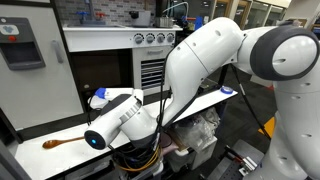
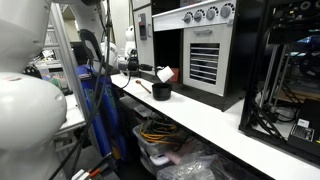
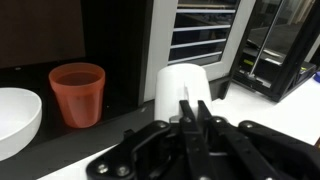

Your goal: Pour the contents of the white mug into the black bowl

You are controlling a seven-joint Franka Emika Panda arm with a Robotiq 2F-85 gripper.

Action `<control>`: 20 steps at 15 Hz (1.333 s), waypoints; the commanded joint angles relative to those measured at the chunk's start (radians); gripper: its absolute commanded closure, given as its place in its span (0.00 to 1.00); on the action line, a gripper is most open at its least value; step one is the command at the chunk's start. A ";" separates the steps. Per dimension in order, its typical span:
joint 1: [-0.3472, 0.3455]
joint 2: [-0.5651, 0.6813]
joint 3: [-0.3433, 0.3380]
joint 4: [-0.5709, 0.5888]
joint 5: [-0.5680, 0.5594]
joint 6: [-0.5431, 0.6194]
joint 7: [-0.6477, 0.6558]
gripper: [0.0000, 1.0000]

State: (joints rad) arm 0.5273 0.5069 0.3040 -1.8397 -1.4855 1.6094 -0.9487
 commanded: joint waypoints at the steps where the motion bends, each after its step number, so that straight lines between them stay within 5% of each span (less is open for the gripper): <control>1: 0.005 0.006 0.010 -0.021 -0.058 -0.049 0.005 0.98; 20: 0.016 0.017 0.016 -0.059 -0.159 -0.119 0.005 0.98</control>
State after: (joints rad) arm 0.5438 0.5118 0.3095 -1.8975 -1.6199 1.5256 -0.9486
